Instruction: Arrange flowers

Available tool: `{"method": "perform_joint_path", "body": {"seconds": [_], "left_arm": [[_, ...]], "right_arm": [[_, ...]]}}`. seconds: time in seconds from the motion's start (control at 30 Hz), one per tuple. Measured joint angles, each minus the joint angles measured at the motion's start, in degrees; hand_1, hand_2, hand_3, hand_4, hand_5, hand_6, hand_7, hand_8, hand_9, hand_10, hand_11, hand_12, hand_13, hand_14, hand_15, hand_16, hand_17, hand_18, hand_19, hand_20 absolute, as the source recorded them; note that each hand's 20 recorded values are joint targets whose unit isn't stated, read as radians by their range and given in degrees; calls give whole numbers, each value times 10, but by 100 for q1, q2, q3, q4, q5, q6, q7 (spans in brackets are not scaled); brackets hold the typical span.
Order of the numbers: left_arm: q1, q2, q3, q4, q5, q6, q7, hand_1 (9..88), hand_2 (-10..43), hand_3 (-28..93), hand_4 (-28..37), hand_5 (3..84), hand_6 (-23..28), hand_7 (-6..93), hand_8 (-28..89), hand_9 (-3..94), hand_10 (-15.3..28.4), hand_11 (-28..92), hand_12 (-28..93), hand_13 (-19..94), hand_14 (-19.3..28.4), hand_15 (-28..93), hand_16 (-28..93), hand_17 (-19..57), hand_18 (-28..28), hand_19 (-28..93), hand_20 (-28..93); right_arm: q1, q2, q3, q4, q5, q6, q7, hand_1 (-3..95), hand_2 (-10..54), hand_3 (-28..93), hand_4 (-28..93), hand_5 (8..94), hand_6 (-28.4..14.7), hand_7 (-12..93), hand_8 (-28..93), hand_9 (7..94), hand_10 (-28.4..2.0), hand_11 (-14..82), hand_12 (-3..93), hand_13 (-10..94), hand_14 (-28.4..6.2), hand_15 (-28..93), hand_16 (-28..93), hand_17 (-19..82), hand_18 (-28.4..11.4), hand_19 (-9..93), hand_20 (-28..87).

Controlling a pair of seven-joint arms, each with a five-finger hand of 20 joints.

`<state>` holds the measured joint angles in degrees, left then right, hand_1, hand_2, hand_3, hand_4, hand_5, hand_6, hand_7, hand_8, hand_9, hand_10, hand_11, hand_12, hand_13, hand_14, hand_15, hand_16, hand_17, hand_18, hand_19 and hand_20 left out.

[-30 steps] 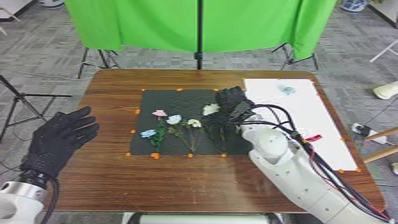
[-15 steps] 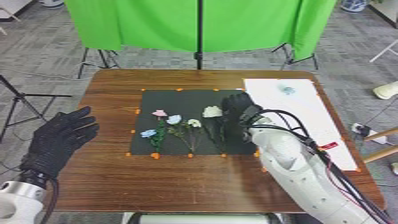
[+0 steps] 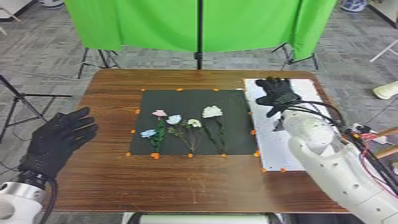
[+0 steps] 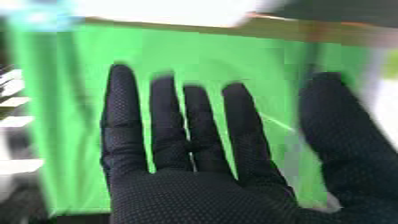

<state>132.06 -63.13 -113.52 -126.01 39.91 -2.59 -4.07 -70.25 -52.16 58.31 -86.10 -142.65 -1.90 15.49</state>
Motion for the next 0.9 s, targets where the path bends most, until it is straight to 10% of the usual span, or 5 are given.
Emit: {"method": "perform_joint_path", "body": {"seconds": [0.2, 0.53, 0.83, 0.9], "left_arm": [[13, 1, 1, 0, 0, 0, 11, 215, 14, 700, -283, 361, 47, 244, -128, 295, 134, 334, 141, 223, 152, 500, -47, -86, 212, 499, 66], [21, -10, 27, -2, 2, -8, -7, 217, 15, 699, -283, 361, 47, 243, -127, 295, 134, 332, 141, 223, 152, 500, -46, -86, 211, 497, 65], [16, -12, 25, -2, 3, -9, -5, 216, 14, 700, -283, 362, 47, 243, -128, 296, 134, 331, 142, 223, 152, 499, -46, -86, 211, 497, 66], [13, -15, 25, -1, 3, -11, -3, 216, 14, 701, -283, 361, 47, 243, -128, 296, 133, 331, 142, 223, 152, 500, -45, -86, 211, 496, 66]], "right_arm": [[518, -56, 231, 863, -215, -572, 30, 179, -47, 892, -281, 189, -75, 132, -98, 159, -129, 79, 218, 92, -119, 168, 172, -27, -216, 448, 91], [897, -477, 425, 1836, -623, -633, -227, 202, -77, 912, -283, 274, -49, 243, -178, 323, -88, 205, 160, 401, -52, 347, 140, 36, -217, 481, 89], [1046, -620, 275, 2163, -448, -513, 14, 267, -47, 899, -280, 421, -27, 268, -197, 563, -76, 309, 160, 670, -35, 456, 157, 185, -183, 627, 193], [1078, -630, 212, 2183, -439, -494, 143, 427, -50, 840, -281, 542, -2, 383, -174, 741, -45, 190, 327, 767, -5, 443, 270, 264, -159, 715, 258]]}}
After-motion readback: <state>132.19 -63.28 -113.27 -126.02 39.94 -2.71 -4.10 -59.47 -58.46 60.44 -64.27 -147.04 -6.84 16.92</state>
